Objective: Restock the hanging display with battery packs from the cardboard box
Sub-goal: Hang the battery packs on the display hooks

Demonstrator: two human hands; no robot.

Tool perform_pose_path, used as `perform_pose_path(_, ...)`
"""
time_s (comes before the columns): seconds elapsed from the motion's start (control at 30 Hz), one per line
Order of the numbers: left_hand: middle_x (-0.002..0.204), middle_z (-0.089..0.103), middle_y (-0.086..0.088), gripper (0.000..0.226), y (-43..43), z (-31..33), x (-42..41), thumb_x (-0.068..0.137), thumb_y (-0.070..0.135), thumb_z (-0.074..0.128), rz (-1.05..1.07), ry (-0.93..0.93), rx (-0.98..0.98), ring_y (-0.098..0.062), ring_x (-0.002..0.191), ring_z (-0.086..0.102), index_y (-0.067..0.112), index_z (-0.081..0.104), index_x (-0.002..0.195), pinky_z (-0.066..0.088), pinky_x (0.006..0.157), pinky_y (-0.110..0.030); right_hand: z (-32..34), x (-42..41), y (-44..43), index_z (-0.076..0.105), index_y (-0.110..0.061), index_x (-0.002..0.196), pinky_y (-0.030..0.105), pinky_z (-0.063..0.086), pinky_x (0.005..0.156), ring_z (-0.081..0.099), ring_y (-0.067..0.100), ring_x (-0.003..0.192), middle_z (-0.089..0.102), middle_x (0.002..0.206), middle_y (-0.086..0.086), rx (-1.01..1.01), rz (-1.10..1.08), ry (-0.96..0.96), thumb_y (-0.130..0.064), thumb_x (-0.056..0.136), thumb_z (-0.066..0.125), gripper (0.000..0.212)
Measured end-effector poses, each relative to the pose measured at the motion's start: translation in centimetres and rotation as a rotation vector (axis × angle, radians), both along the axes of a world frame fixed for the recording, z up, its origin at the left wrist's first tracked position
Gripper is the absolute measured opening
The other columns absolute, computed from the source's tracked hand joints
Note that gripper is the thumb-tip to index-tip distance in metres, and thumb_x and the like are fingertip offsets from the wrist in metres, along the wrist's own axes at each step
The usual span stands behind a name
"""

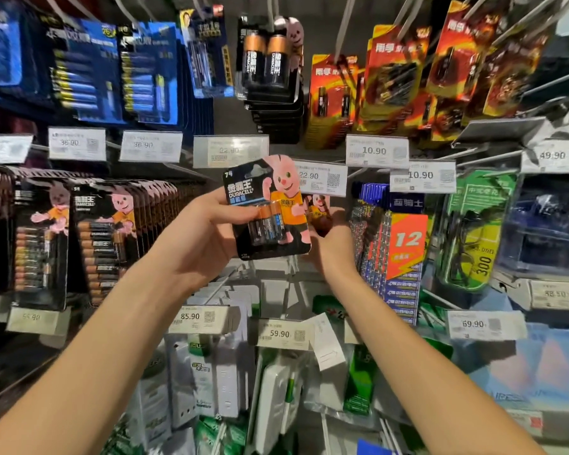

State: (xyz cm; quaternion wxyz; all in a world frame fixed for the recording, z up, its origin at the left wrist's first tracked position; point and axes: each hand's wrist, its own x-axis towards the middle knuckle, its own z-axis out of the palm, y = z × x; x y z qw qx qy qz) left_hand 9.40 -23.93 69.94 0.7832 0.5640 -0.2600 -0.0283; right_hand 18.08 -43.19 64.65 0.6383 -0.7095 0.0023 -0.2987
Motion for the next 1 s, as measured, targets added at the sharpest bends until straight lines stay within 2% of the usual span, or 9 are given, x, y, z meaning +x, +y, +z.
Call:
perform_pose_path(0.1, 0.118, 0.073, -0.017, 0.044, 0.2, -1.4, 0.2, 0.083, -0.01, 0.055, 0.032, 0.051, -0.022, -0.028, 0.102, 0.073, 0.0, 0.062, 0.126, 0.063, 0.07, -0.035, -1.9, -0.4, -1.1, 0.057, -0.016, 0.125, 0.051, 0.058, 0.09, 0.069, 0.026, 0.099, 0.07, 0.11, 0.005, -0.164, -0.085, 0.026, -0.022, 0.087, 0.07, 0.04)
perform_pose_path(0.17, 0.114, 0.075, -0.015, 0.044, 0.3, -2.6, 0.4, 0.083, -0.01, 0.056, 0.061, 0.082, -0.012, -0.026, 0.099, 0.074, 0.0, 0.062, 0.126, 0.062, 0.068, -0.035, -2.9, -1.6, -1.9, 0.045, -0.015, 0.137, 0.043, 0.059, 0.083, 0.069, 0.024, 0.096, 0.068, 0.109, 0.007, -0.134, -0.112, 0.025, -0.023, 0.088, 0.068, 0.055)
perform_pose_path(0.23, 0.115, 0.075, -0.014, 0.043, 0.1, -3.8, 0.9, 0.085, -0.01, 0.058, 0.084, 0.108, 0.006, -0.029, 0.104, 0.073, 0.002, 0.062, 0.125, 0.063, 0.071, -0.036, -4.0, -2.7, -2.7, 0.043, -0.013, 0.134, 0.028, 0.052, 0.071, 0.065, 0.016, 0.087, 0.064, 0.099, 0.004, -0.115, -0.11, 0.005, -0.014, 0.093, 0.066, 0.048)
perform_pose_path(0.3, 0.114, 0.075, -0.013, 0.04, -0.4, -4.7, 1.3, 0.086, -0.011, 0.058, 0.113, 0.117, 0.025, -0.03, 0.108, 0.072, 0.004, 0.064, 0.124, 0.062, 0.073, -0.036, -4.4, -4.2, -2.8, 0.051, -0.015, 0.118, 0.024, 0.048, 0.07, 0.06, 0.013, 0.081, 0.061, 0.093, 0.002, -0.125, -0.081, -0.065, -0.009, 0.092, 0.067, 0.032)
perform_pose_path(0.47, 0.113, 0.076, -0.012, 0.038, -2.5, -5.9, 1.8, 0.089, -0.01, 0.059, 0.142, 0.067, 0.094, -0.027, 0.105, 0.073, 0.005, 0.066, 0.123, 0.06, 0.078, -0.038, -4.3, -8.0, -1.6, 0.065, -0.013, 0.104, 0.014, 0.048, 0.07, 0.061, -0.001, 0.077, 0.065, 0.086, -0.009, -0.091, 0.25, -0.146, -0.021, 0.097, 0.065, 0.011)
perform_pose_path(0.57, 0.112, 0.076, -0.014, 0.037, -3.9, -5.8, 1.9, 0.087, -0.011, 0.061, 0.165, 0.009, 0.095, -0.03, 0.107, 0.072, 0.005, 0.067, 0.121, 0.058, 0.09, -0.043, -4.2, -9.3, -0.8, 0.064, -0.012, 0.107, 0.032, 0.06, 0.072, 0.068, 0.008, 0.089, 0.07, 0.09, -0.013, -0.04, 0.419, -0.13, -0.028, 0.097, 0.062, 0.019)
perform_pose_path(0.67, 0.111, 0.076, -0.012, 0.038, -4.7, -5.3, 1.7, 0.086, -0.01, 0.064, 0.201, -0.047, 0.118, -0.031, 0.108, 0.072, 0.006, 0.066, 0.12, 0.056, 0.093, -0.043, -3.9, -9.3, -0.4, 0.065, -0.018, 0.112, 0.048, 0.063, 0.066, 0.073, 0.021, 0.092, 0.072, 0.105, -0.001, -0.053, 0.338, -0.115, -0.016, 0.099, 0.063, 0.014)
perform_pose_path(0.83, 0.116, 0.073, -0.004, 0.042, -5.0, -3.0, 1.6, 0.088, -0.012, 0.059, 0.33, -0.226, 0.143, -0.019, 0.112, 0.069, 0.014, 0.066, 0.121, 0.056, 0.093, -0.037, -3.6, -8.7, -1.3, 0.065, -0.015, 0.106, 0.042, 0.064, 0.066, 0.067, 0.014, 0.081, 0.072, 0.108, 0.007, 0.039, 0.23, -0.142, -0.005, 0.098, 0.06, 0.014)
perform_pose_path(1.0, 0.121, 0.074, -0.001, 0.05, -3.9, 0.4, 1.2, 0.088, -0.018, 0.051, 0.324, -0.391, 0.085, -0.014, 0.119, 0.066, 0.012, 0.065, 0.125, 0.052, 0.102, -0.033, -3.8, -8.0, -1.9, 0.062, -0.012, 0.109, 0.038, 0.063, 0.066, 0.068, 0.034, 0.096, 0.07, 0.111, 0.009, 0.058, 0.189, -0.104, -0.005, 0.098, 0.06, 0.014)
